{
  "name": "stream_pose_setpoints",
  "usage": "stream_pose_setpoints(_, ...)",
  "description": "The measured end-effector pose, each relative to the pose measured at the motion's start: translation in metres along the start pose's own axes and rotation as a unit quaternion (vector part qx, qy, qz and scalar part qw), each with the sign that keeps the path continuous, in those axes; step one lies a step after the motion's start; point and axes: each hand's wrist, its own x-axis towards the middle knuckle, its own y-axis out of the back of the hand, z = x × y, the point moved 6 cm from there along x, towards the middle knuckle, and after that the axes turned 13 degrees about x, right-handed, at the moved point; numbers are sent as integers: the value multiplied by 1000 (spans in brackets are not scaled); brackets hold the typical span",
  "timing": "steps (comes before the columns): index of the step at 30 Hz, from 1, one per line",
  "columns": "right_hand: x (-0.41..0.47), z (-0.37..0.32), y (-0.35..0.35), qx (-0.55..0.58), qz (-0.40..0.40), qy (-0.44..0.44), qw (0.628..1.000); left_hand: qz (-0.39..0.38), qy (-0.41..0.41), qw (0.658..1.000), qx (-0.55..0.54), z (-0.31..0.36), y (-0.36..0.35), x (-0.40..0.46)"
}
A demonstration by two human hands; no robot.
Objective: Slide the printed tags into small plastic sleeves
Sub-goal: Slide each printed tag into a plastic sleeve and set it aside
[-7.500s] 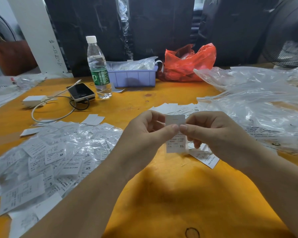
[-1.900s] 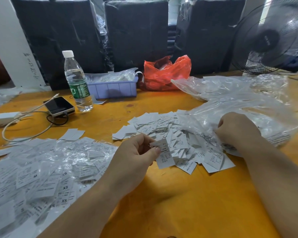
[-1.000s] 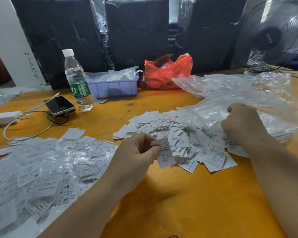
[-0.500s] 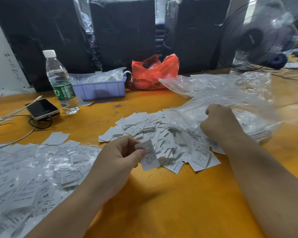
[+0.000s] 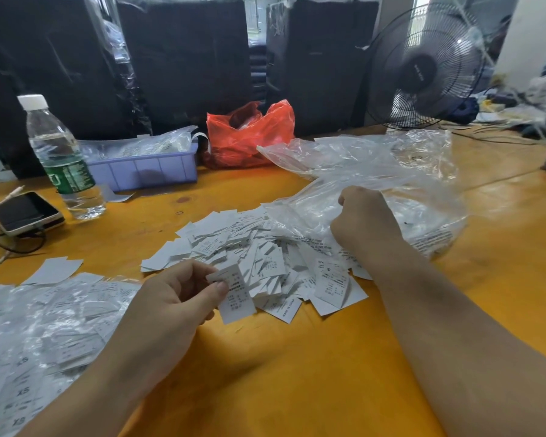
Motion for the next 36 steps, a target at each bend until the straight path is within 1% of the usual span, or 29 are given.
stream_pose_setpoints(7, -1, -8, 8, 67, 71, 66, 993, -3, 3, 1000, -10, 3, 1, -1)
stream_pose_setpoints(9, -2, -11, 8, 87, 73, 85, 990, -3, 4, 1000, -8, 2, 0, -1)
stream_pose_setpoints(14, -3, -14, 5, 109, 51, 110, 987, -2, 2, 1000, 0, 1, 0, 0)
stream_pose_setpoints(21, -4, -18, 7, 132, 73, 138, 979, -13, 0, 1000, -7, 2, -2, 0)
stream_pose_setpoints(24, -5, -23, 10, 178, 71, 138, 972, -13, 2, 1000, -9, 1, -2, 0)
stream_pose_setpoints(26, -7, -26, 13, 277, 52, 113, 953, -11, 2, 1000, -12, 0, -2, 1)
stream_pose_setpoints(27, -9, -29, 13, 347, 25, 92, 933, -9, 3, 1000, -12, -1, -2, 2)
stream_pose_setpoints(29, -18, -41, 10, 480, -58, 63, 873, 0, 7, 1000, -6, -6, -1, 3)
stream_pose_setpoints(30, -24, -50, 8, 518, -101, 63, 847, 4, 7, 1000, -2, -7, 0, 4)
stream_pose_setpoints(32, -38, -67, 1, 554, -177, 77, 810, 5, 3, 1000, -1, -7, 1, 4)
stream_pose_setpoints(34, -52, -81, -8, 571, -242, 80, 780, 1, 3, 1000, -10, -4, 2, 4)
stream_pose_setpoints(36, -64, -89, -17, 563, -293, 85, 768, 6, 1, 1000, -17, -2, 4, 3)
